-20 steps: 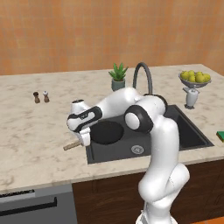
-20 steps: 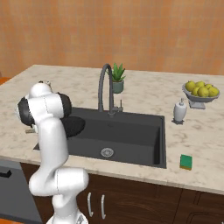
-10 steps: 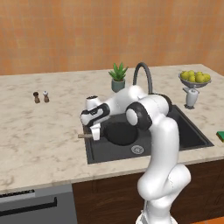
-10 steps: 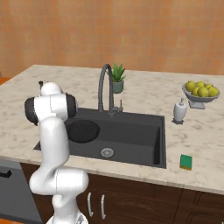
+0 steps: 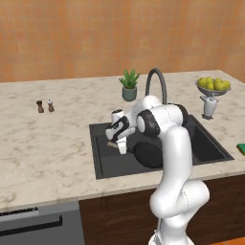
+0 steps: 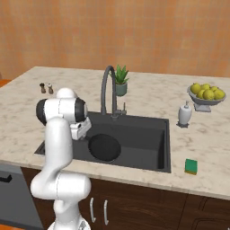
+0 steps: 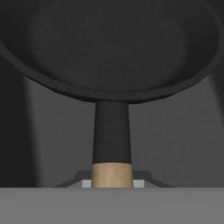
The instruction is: Pick the pan and sponge and place them into the sink. Then turn on the water.
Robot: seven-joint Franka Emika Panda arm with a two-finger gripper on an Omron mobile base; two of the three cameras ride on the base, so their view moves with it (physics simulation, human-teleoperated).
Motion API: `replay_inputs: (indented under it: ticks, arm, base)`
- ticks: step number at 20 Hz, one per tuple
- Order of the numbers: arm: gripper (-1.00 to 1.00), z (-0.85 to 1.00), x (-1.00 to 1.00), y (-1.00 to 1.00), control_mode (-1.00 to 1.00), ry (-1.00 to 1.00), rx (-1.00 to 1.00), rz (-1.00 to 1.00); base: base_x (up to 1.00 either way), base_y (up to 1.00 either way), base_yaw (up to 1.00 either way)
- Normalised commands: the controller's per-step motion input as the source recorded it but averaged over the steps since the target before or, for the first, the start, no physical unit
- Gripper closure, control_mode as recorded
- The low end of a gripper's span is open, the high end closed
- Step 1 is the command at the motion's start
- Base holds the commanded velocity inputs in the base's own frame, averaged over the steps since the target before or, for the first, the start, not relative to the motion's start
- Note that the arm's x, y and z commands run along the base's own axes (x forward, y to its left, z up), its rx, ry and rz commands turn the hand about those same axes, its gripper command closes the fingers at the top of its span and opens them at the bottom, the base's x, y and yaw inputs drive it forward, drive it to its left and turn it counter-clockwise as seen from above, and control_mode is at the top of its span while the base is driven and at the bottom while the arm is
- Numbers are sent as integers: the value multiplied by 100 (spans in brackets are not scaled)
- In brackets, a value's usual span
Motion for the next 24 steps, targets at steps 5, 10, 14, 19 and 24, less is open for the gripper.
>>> replay_inputs:
  ticks: [5,10,14,19,24]
  arm:
    - [100,-81,29,-67,-100,6,-13,-13]
    - [100,-68,8,-27,-100,6,-1,-11]
    - [100,-63,0,-22,-100,7,0,-17]
    - [100,-63,0,-4,-100,6,0,-16]
    - [100,-55,7,0,-100,6,0,-13]
  base:
    - [0,0,0]
    - [0,0,0]
    - [0,0,0]
    - [0,0,0]
    - [0,0,0]
